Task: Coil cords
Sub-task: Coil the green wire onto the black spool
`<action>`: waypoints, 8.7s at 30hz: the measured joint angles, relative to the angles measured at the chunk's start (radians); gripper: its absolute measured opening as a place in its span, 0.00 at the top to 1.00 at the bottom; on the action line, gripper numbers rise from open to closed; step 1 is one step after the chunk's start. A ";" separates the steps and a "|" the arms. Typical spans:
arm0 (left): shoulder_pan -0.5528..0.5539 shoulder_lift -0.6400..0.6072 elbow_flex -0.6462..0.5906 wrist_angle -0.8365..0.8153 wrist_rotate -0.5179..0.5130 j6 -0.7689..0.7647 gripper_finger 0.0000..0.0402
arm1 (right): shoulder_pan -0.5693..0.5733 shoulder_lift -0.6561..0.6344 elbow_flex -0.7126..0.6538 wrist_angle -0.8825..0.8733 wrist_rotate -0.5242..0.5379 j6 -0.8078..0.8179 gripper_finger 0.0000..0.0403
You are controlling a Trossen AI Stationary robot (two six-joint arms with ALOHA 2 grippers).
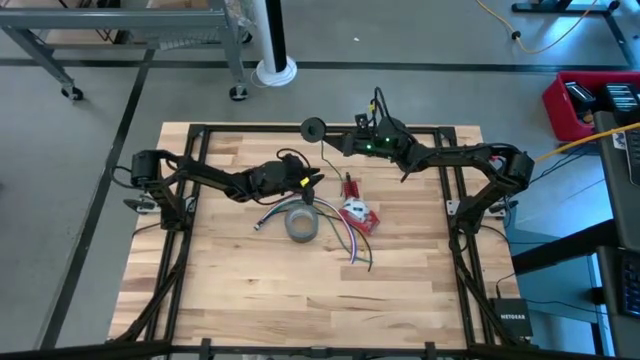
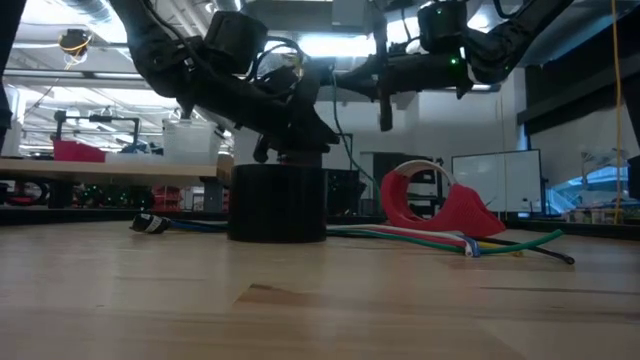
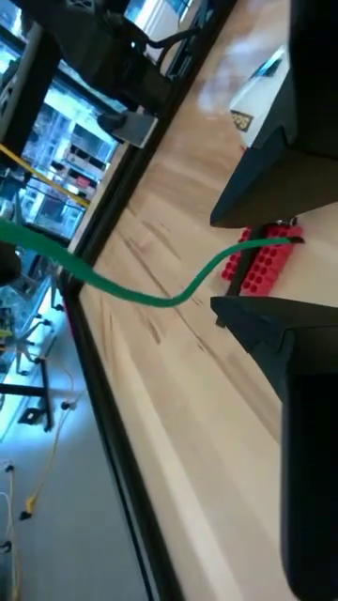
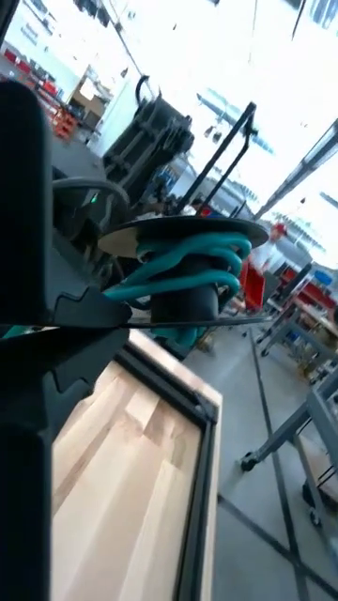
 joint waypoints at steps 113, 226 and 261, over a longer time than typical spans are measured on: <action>0.246 -0.311 0.027 -0.822 0.104 -0.190 1.00 | 0.134 0.001 0.001 -0.476 0.190 -0.320 1.00; 0.051 -0.102 0.336 -0.705 0.256 0.066 0.95 | 0.202 0.002 0.000 -0.164 0.384 -0.252 1.00; 0.035 -0.100 0.335 -0.760 0.191 0.120 0.68 | 0.202 0.000 0.002 -0.152 0.368 -0.253 1.00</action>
